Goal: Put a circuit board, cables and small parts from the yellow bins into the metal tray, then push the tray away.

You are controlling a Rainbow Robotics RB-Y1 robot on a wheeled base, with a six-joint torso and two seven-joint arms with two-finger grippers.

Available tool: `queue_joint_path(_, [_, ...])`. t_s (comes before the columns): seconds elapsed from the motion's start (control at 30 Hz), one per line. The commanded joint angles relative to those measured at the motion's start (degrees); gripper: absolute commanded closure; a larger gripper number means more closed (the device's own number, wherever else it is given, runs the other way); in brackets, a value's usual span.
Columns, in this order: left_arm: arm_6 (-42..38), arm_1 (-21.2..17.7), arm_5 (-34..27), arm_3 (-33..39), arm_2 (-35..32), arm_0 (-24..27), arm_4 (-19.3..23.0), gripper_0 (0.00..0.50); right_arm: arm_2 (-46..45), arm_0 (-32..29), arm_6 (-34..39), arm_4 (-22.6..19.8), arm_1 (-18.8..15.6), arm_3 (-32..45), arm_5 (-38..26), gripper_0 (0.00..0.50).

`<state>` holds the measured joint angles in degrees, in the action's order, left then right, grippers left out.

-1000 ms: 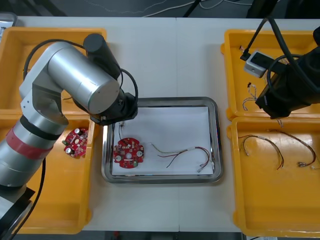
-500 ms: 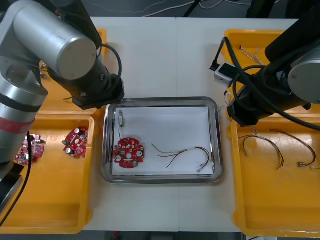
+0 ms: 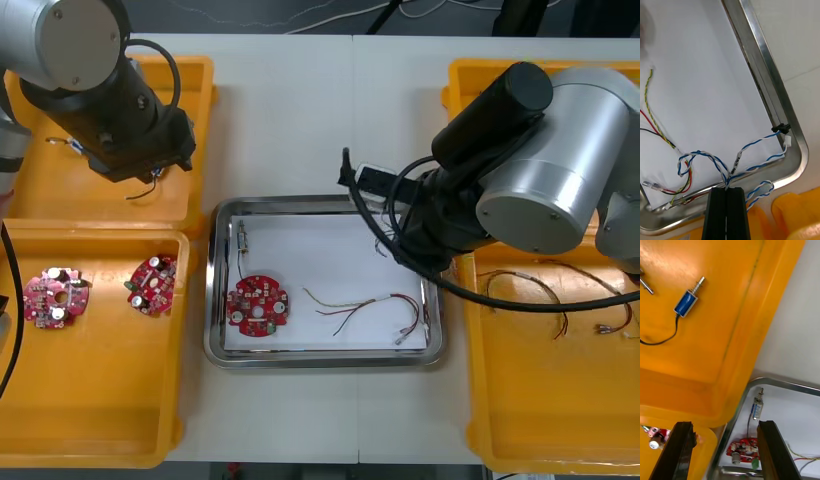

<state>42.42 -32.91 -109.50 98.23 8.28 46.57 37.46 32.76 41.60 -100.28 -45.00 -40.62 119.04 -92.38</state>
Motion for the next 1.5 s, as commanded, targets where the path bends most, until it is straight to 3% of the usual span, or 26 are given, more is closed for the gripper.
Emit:
queue_joint_path(0.03, [13.1,-1.8,-0.5,-3.3,-2.8,3.9,-4.1,0.000,2.3,2.3,-7.7,0.6,2.6,-2.2,2.3,0.500])
queue_joint_path(0.4, [25.4,-1.4,-0.4,-9.2,-6.4,4.0,-9.1,0.000,9.5,4.2,-12.7,3.8,4.5,-7.6,7.3,0.500])
queue_joint_path(0.8, [26.7,-1.9,0.5,-11.0,-13.2,3.9,-10.6,0.000,14.7,5.2,-14.6,6.5,7.8,-16.5,16.4,0.500])
queue_joint_path(1.07, [28.2,-1.9,4.9,-13.7,-14.5,3.7,-12.9,0.000,15.2,5.2,-15.0,6.3,7.9,-17.3,17.6,0.497])
queue_joint_path(1.1, [29.3,-1.9,6.0,-14.6,-14.8,3.8,-13.1,0.000,15.2,5.1,-15.0,6.3,7.9,-17.3,17.6,0.430])
queue_joint_path(1.13, [29.8,-1.9,6.4,-14.8,-14.9,3.7,-13.3,0.000,15.2,5.1,-15.0,6.2,7.8,-17.3,17.7,0.393])
queue_joint_path(1.2, [30.5,-1.8,7.5,-15.8,-15.1,3.8,-13.9,0.000,15.2,5.2,-15.0,6.4,7.8,-17.3,17.7,0.246])
queue_joint_path(1.3, [31.0,-1.8,8.1,-16.1,-15.3,3.8,-14.2,0.000,15.2,5.5,-15.1,6.5,7.7,-17.3,17.7,0.127])
queue_joint_path(1.4, [31.2,-1.8,8.2,-16.1,-15.3,3.8,-14.5,0.000,14.6,5.6,-15.2,6.2,7.5,-17.0,17.6,0.066])
queue_joint_path(1.5, [31.6,-1.7,8.2,-16.1,-15.3,3.7,-14.5,0.000,13.5,5.5,-15.3,4.9,7.1,-16.7,17.5,0.049])
